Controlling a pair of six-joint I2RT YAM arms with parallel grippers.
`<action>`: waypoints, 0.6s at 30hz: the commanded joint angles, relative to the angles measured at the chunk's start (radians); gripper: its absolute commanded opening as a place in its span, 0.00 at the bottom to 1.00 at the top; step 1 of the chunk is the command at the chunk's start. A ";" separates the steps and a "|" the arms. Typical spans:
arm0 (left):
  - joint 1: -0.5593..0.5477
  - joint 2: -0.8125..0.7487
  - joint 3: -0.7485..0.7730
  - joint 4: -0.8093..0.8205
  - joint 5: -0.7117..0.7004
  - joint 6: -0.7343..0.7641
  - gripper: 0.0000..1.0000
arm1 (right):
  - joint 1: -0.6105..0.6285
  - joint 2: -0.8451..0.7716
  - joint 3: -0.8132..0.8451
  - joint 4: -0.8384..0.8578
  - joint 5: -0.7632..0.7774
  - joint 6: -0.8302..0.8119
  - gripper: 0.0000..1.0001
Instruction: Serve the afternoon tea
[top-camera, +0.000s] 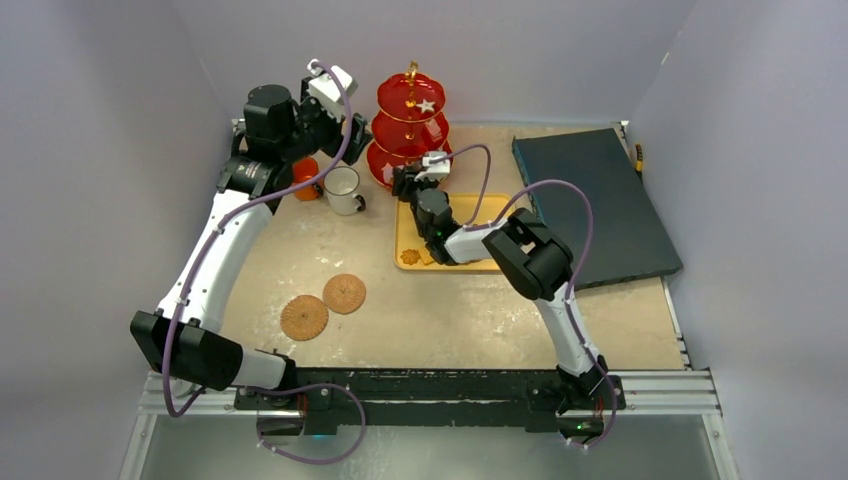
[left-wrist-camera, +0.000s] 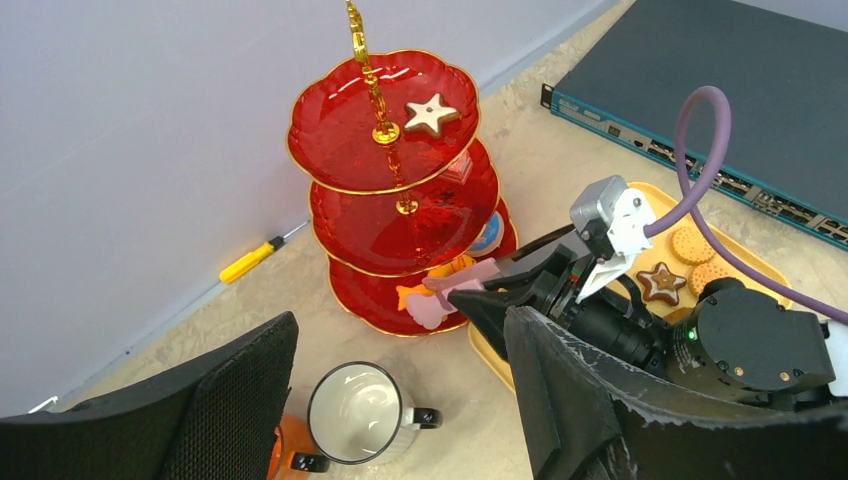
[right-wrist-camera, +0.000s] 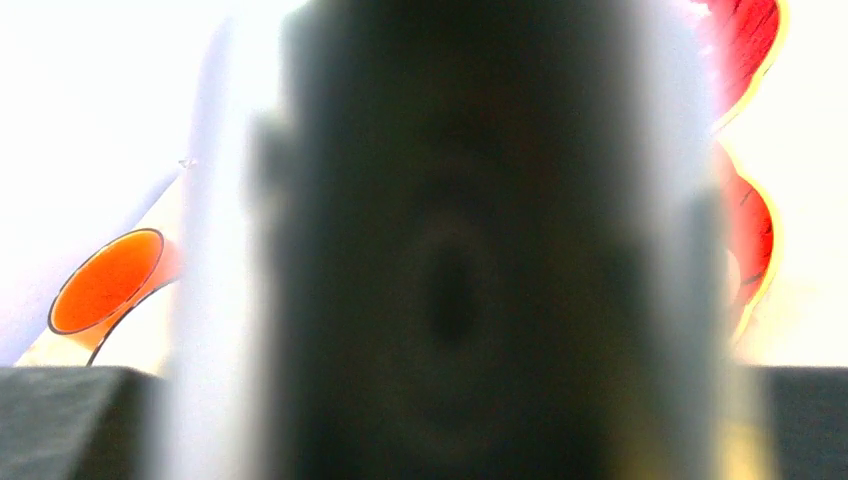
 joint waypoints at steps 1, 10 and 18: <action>0.011 -0.029 0.011 0.009 -0.005 0.023 0.76 | 0.012 -0.006 0.059 0.076 0.033 0.012 0.53; 0.010 -0.030 0.009 0.013 0.007 0.011 0.78 | 0.014 -0.113 -0.080 0.114 0.016 -0.029 0.68; 0.011 -0.045 0.005 0.008 0.011 0.006 0.78 | 0.017 -0.314 -0.284 0.139 -0.003 -0.066 0.63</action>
